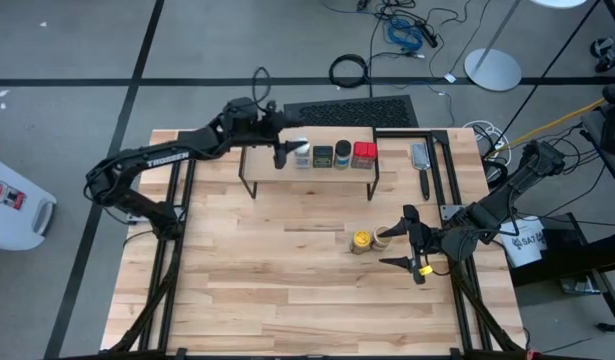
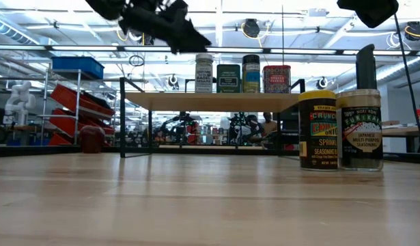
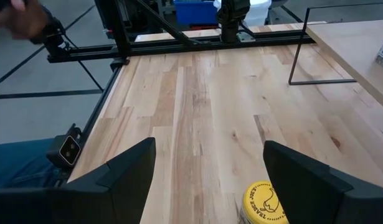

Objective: Shelf spices
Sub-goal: Put the yellow seasoning bottle on the shelf

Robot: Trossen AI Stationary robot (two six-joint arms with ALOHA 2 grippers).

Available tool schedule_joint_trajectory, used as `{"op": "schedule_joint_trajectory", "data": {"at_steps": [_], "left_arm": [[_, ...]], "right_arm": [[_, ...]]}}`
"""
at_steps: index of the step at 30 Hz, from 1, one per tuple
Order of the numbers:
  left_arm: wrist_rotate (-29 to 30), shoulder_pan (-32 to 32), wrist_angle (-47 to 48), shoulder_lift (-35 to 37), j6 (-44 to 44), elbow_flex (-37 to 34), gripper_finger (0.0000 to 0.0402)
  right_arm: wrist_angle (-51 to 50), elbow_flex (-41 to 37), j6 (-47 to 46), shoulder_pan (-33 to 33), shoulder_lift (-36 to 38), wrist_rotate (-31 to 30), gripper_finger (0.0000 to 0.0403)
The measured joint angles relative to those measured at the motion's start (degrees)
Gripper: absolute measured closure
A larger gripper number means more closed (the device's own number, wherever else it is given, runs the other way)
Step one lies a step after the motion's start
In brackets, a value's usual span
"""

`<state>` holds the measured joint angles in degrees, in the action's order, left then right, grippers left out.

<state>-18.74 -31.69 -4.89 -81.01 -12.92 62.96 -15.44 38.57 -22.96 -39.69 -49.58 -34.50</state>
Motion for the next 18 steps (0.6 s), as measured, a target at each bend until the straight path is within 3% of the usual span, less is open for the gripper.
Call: {"op": "schedule_joint_trajectory", "data": {"at_steps": [6, 13, 18], "left_arm": [[12.7, 4.9, 3.1, 7.6, 0.6, 2.2, 0.0138], [15.0, 17.7, 8.3, 10.7, 6.5, 4.7, 0.0139], [20.8, 26.4, 8.0, 6.5, 9.5, 4.7, 0.0139]], "right_arm": [[-2.7, 0.0, -1.9, 0.0, 0.0, 0.0, 0.0117], [-7.1, 0.0, -6.7, 0.3, 0.0, -0.1, 0.0117], [-7.0, 0.0, -6.8, 2.0, 0.0, 0.0, 0.0117]]}}
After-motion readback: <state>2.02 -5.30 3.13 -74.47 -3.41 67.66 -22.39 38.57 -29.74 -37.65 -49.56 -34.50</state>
